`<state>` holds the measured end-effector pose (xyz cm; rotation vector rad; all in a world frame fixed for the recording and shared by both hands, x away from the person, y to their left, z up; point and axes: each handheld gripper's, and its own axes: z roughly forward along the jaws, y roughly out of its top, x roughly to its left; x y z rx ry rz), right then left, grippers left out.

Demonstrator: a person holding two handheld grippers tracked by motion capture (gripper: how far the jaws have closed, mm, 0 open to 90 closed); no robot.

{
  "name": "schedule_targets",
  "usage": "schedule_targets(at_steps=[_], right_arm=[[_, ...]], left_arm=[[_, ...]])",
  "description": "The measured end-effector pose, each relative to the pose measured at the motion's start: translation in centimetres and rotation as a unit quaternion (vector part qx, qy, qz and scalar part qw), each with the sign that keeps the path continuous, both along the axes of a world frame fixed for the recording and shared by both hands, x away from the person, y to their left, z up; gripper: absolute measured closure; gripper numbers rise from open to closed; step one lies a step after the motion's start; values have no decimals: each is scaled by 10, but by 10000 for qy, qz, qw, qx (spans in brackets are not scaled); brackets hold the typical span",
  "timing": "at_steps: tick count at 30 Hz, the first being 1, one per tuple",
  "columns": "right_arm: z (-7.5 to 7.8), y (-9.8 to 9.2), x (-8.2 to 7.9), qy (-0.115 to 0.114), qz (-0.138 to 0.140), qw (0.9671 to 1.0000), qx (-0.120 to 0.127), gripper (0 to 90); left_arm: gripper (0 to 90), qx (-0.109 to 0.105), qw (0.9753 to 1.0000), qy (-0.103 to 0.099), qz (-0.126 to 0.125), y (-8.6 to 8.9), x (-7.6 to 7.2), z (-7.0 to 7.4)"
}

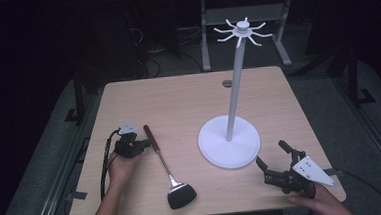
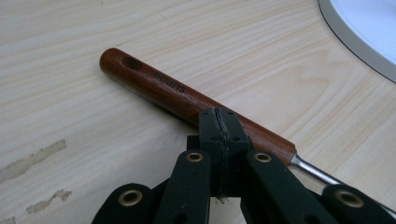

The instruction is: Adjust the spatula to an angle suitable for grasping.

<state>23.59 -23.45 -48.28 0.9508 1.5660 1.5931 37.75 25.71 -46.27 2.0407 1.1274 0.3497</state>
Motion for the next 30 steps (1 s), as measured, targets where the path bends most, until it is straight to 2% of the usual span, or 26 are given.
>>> schedule_targets(at_steps=[10, 12, 13, 17, 24, 25, 29, 30], right_arm=[[0, 0, 0, 3, 0, 10000, 27, 55], [0, -1, 0, 2, 7, 10000, 22, 55], [0, -1, 0, 5, 6, 10000, 28, 55], [0, -1, 0, 4, 5, 10000, 27, 55], [0, -1, 0, 6, 7, 10000, 36, 55], [0, -1, 0, 6, 7, 10000, 36, 55], [0, -1, 0, 5, 12, 10000, 35, 55], [0, -1, 0, 4, 13, 10000, 32, 55]], left_arm=[[896, 28, 10000, -33, 39, -11, 10, -2], [896, -82, 9999, 0, 93, -14, 12, -2], [896, 4, 10000, 19, 61, -15, 13, -2], [896, -86, 9999, -27, 79, -20, 14, -1], [896, -70, 9999, -89, -102, -30, 14, 1], [896, -118, 9998, -84, -105, -31, 14, 1], [896, -48, 9997, -77, -211, -35, 13, 0], [896, -94, 9997, -91, -218, -38, 13, -1]])
